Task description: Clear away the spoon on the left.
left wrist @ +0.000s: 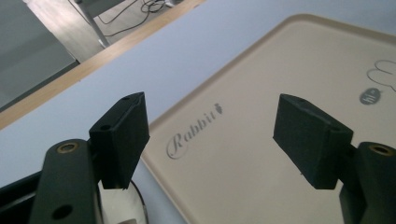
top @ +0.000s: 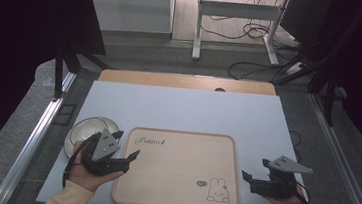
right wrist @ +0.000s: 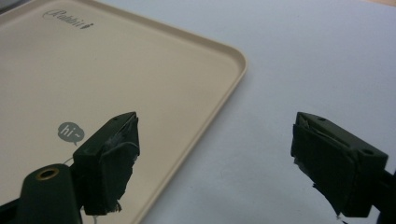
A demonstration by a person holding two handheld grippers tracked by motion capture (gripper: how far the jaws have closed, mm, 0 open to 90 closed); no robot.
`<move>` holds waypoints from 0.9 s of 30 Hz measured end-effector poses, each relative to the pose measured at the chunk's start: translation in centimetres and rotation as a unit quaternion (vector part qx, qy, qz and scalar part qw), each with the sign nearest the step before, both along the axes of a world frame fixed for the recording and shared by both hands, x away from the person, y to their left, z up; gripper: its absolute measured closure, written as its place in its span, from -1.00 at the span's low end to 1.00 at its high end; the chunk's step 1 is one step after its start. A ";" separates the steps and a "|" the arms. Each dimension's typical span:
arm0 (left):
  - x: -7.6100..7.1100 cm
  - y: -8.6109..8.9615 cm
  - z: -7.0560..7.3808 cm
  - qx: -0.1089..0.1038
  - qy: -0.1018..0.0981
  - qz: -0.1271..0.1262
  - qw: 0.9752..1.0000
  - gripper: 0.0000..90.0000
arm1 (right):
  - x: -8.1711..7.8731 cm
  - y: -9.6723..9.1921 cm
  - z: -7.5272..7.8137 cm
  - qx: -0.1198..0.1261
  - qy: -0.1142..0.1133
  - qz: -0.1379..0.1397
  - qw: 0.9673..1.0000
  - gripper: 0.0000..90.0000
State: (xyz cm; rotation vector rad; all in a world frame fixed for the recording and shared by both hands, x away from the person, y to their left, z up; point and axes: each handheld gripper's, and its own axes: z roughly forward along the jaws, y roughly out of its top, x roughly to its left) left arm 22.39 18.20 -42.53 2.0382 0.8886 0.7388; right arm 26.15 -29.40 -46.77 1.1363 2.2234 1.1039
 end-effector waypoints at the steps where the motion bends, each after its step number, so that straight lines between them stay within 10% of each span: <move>1: 0.3 0.4 0.0 -0.007 -0.002 0.006 1.000 -0.40 | 0.0 0.0 -0.1 -0.001 0.000 0.000 1.000 -0.65; 27: -0.6 5.8 1.0 -0.031 -0.026 0.083 0.996 -0.40 | 0.3 0.0 -0.2 -0.009 -0.002 -0.003 1.000 -0.65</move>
